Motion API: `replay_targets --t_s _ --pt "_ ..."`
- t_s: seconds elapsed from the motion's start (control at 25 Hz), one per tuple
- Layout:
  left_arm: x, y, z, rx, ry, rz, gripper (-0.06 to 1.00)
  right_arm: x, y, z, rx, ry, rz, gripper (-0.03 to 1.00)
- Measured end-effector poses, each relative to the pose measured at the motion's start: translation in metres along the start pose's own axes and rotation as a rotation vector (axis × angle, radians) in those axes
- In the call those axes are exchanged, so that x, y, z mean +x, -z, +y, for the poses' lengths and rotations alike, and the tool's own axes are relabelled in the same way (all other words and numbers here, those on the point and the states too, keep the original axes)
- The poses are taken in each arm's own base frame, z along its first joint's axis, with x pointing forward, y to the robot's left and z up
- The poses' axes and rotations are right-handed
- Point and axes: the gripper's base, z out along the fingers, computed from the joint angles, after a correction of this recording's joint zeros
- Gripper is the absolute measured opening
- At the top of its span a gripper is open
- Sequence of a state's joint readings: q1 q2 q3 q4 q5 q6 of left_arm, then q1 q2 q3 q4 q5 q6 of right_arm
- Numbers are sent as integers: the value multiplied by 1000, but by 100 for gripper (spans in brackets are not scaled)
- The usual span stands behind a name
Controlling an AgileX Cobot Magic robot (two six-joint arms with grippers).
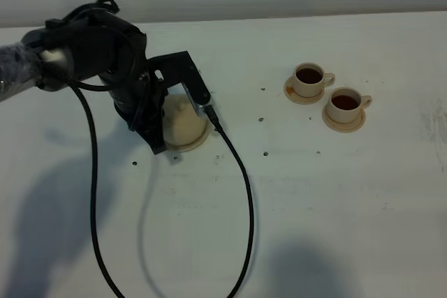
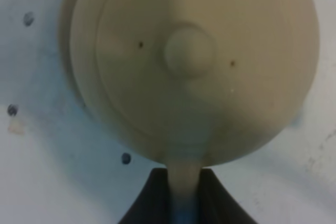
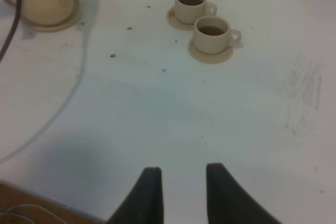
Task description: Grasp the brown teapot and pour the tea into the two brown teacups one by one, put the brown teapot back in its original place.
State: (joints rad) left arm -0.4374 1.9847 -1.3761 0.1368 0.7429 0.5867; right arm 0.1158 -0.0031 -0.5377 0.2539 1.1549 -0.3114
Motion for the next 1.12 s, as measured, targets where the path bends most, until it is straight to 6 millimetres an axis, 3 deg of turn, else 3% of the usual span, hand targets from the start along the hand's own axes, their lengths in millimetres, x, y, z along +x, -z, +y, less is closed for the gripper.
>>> replay_targets --t_s 0.28,0.6,1.12 --pt "7 11 6 -11 23 -3 8 0 0 0 0 0 0 22" --pt "14 -4 -2 -8 17 -10 8 0 0 0 0 0 0 22" --pt "14 -8 -3 -5 43 -9 8 0 0 0 0 0 0 22"
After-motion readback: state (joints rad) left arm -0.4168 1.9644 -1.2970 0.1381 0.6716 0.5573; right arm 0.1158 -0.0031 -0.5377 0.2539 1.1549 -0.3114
